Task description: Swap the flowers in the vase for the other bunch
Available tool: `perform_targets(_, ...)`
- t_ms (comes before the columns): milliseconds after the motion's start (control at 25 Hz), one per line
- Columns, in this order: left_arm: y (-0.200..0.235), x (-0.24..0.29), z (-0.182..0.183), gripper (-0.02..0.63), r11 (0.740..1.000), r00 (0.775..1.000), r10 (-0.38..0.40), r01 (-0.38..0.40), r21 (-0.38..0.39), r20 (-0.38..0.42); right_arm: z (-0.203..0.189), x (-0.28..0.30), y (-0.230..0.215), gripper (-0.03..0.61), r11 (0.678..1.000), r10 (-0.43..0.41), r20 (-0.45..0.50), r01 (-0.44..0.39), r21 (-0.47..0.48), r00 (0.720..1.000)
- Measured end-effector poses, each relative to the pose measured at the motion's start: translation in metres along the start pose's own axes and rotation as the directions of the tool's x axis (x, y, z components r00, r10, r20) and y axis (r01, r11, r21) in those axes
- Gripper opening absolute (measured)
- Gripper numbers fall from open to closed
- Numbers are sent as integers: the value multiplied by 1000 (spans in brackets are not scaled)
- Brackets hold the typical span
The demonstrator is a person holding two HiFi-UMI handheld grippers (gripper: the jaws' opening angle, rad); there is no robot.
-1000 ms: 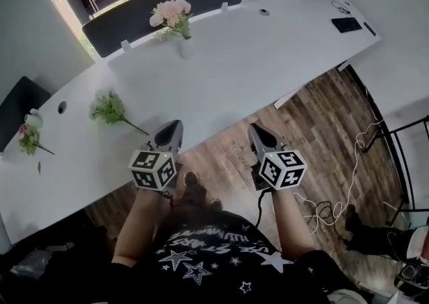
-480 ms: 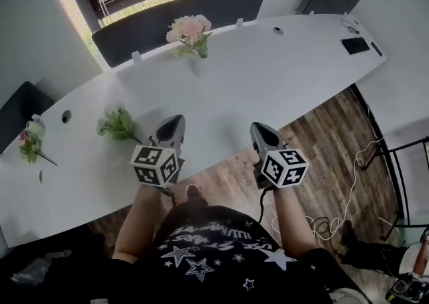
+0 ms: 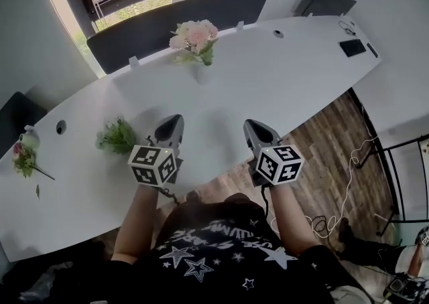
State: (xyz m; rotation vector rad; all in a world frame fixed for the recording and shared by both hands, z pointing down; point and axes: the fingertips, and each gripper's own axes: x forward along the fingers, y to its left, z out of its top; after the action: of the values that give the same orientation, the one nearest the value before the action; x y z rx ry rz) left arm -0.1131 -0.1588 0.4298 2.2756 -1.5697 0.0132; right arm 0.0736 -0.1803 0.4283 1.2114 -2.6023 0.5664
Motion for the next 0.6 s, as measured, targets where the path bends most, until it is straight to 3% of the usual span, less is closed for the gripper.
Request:
perform_targets(320, 6, 14, -6, 9, 1000, 1000, 11, -12, -13, -18, 7, 22, -18, 2, 1000, 13, -19, -13, -5, 1000)
perform_targets(600, 13, 34, -2, 8, 993, 994, 111, -112, -30, -14, 20, 66, -34, 2, 991, 131, -66, -133, -29, 989)
